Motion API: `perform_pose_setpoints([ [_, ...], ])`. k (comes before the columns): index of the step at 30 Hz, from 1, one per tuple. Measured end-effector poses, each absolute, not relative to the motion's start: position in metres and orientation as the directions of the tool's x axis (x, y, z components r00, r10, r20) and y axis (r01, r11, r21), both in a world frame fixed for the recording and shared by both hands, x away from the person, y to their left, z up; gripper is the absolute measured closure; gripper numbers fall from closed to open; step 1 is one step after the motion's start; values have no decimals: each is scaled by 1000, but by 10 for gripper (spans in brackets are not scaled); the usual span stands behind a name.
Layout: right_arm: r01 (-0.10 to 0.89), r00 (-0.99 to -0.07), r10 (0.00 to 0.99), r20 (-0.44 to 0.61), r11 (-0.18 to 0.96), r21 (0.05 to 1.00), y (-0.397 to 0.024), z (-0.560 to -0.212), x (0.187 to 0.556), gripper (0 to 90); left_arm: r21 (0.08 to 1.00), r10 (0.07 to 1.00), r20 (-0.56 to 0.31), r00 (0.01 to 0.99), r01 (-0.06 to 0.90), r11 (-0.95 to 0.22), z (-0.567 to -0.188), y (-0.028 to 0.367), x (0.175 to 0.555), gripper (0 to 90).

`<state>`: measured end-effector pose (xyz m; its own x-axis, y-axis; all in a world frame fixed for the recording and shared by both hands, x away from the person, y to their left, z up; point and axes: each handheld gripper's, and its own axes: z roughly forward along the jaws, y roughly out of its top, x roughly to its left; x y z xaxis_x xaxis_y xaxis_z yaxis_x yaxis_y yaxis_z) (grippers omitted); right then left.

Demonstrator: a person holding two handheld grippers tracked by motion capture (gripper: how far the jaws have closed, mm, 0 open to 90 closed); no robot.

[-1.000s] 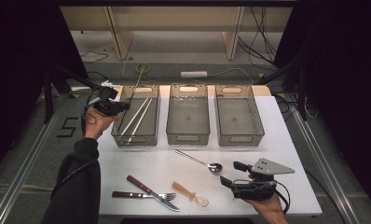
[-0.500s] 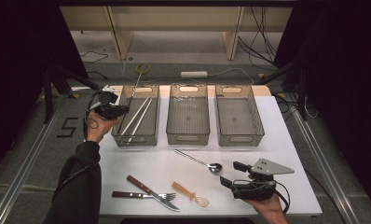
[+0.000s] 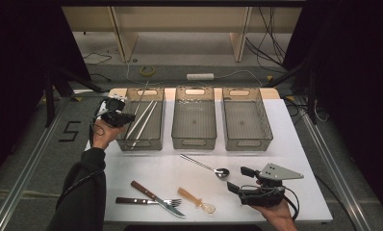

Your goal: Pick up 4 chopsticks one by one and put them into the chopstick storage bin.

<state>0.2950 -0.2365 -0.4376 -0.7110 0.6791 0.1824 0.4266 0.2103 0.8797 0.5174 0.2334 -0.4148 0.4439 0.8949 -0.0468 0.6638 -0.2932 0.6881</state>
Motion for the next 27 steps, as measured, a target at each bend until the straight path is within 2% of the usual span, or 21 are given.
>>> perform_pose_setpoints([
  [19,425,-710,680,182,209,881,-237,-437,295,242,655,902,-49,430,696,-296,-429,234,517,831],
  [23,425,-710,680,182,209,881,-237,-437,295,242,663,903,-57,426,693,-285,-426,235,514,780],
  [27,426,-710,681,181,210,880,-236,-437,295,242,665,892,-66,447,686,-294,-419,233,508,687],
])
